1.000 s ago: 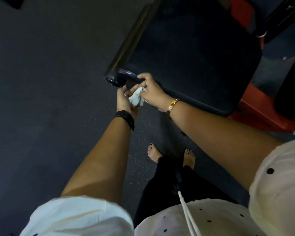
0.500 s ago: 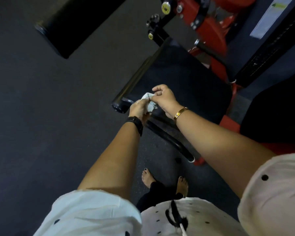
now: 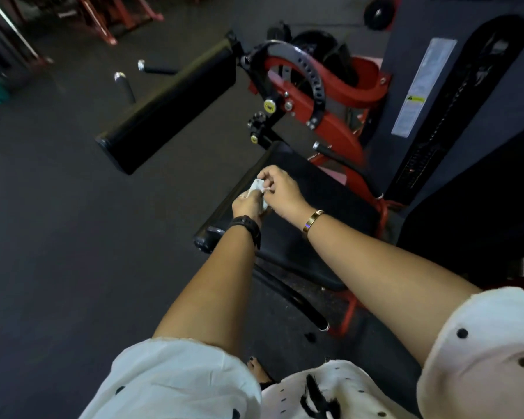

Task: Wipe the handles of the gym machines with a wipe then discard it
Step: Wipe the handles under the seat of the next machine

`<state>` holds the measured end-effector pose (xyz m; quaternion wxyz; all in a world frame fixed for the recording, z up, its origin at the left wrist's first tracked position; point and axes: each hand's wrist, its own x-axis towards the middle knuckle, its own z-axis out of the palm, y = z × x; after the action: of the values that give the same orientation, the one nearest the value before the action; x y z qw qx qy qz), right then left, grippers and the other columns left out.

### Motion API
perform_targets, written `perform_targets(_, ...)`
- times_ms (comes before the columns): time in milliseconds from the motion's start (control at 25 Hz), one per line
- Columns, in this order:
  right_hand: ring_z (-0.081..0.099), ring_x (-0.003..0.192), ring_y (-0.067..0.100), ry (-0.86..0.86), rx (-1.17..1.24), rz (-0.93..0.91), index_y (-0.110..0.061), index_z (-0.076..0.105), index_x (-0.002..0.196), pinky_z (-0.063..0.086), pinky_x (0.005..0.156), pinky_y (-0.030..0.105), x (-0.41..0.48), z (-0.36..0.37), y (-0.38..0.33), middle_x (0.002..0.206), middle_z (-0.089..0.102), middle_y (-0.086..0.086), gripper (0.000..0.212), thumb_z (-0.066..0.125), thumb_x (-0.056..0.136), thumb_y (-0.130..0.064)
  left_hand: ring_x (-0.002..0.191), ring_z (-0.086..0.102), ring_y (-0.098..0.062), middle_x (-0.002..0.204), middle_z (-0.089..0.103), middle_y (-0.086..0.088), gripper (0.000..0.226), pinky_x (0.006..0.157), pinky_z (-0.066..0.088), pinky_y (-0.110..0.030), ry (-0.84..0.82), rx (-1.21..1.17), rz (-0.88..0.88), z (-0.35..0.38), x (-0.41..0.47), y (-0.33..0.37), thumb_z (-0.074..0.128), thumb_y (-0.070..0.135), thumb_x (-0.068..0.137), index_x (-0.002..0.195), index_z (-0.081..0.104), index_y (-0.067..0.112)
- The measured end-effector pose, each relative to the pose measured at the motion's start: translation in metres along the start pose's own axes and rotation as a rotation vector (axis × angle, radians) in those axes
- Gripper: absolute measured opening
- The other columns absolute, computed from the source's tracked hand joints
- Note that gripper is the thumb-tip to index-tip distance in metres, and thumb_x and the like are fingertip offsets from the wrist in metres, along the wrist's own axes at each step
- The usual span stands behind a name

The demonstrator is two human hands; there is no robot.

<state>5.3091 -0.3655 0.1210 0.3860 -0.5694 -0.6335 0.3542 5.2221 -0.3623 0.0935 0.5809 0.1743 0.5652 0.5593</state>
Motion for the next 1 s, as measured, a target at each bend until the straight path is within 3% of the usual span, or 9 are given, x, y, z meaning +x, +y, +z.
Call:
perform_targets(120,0.055,0.085,0.015,-0.05,0.067,0.019,-0.009,0.057,0.105,0.047,0.071,0.019,-0.004,-0.011,-0.009,0.09,0.056,0.004,0.034,0.044,0.08,0.011,0.042,0.053,-0.011,0.051,0.057,0.003,0.024,0.039,0.04,-0.016,-0.082,-0.085,-0.041,0.013,-0.015,0.013,0.047,0.026,0.092,0.076,0.059,0.013)
perform_targets(200,0.06,0.09,0.016,-0.077,0.105,0.023,-0.015,0.056,0.099,0.049,0.073,0.022,-0.005,-0.019,-0.013,0.092,0.063,0.003,0.033,0.043,0.08,0.009,0.046,0.054,-0.011,0.058,0.059,0.001,0.027,0.043,0.042,-0.018,-0.137,-0.099,-0.028,0.018,-0.022,0.021,0.051,0.036,0.093,0.081,0.062,0.015)
perform_targets(280,0.062,0.088,0.012,-0.051,0.148,0.016,-0.021,0.054,0.091,0.047,0.07,0.017,-0.003,-0.026,-0.017,0.087,0.066,-0.001,0.033,0.044,0.079,0.008,0.058,0.058,-0.013,0.073,0.062,-0.004,0.015,0.049,0.046,-0.021,-0.139,-0.112,0.006,0.021,-0.024,0.027,0.059,0.024,0.092,0.099,0.065,0.012)
perform_targets(360,0.061,0.085,0.009,0.047,0.286,0.061,-0.024,0.054,0.092,0.045,0.069,0.013,0.001,-0.031,-0.022,0.085,0.066,-0.003,0.034,0.045,0.08,0.007,0.066,0.059,-0.016,0.083,0.061,-0.008,0.029,0.051,0.047,-0.023,-0.15,-0.138,0.013,0.024,-0.024,0.033,0.055,0.011,0.094,0.122,0.057,0.005)
perform_targets(480,0.056,0.091,0.009,0.133,0.613,0.262,-0.019,0.051,0.117,0.045,0.079,0.016,0.015,-0.031,-0.028,0.108,0.058,0.0,0.037,0.041,0.088,0.002,0.077,0.064,-0.018,0.096,0.064,-0.011,0.028,0.059,0.053,-0.025,-0.198,-0.197,-0.006,0.026,-0.016,0.042,0.047,0.009,0.097,0.123,0.053,0.0)
perform_targets(640,0.056,0.113,0.024,0.016,1.122,0.578,-0.011,0.043,0.134,0.045,0.089,0.033,0.034,-0.016,-0.032,0.133,0.052,0.012,0.038,0.039,0.1,-0.026,0.08,0.063,-0.019,0.096,0.064,-0.009,0.026,0.068,0.053,-0.027,-0.325,-0.168,-0.035,0.018,0.004,0.05,0.048,0.011,0.098,0.122,0.054,0.003)
perform_targets(800,0.052,0.122,0.027,-0.045,1.142,0.59,-0.009,0.055,0.12,0.043,0.096,0.034,0.058,0.015,-0.047,0.133,0.054,0.014,0.039,0.035,0.101,-0.036,0.105,0.063,-0.028,0.116,0.064,-0.018,0.032,0.093,0.051,-0.037,-0.317,-0.006,0.095,0.003,0.048,0.064,0.058,0.001,0.09,0.122,0.058,0.001)
perform_targets(1000,0.056,0.117,0.026,-0.013,1.102,0.569,-0.01,0.054,0.124,0.042,0.103,0.039,0.096,0.055,-0.064,0.127,0.058,0.01,0.037,0.039,0.099,-0.034,0.108,0.064,-0.032,0.115,0.066,-0.019,0.031,0.097,0.05,-0.043,-0.322,0.04,0.089,-0.022,0.102,0.101,0.053,-0.007,0.088,0.113,0.064,0.007)
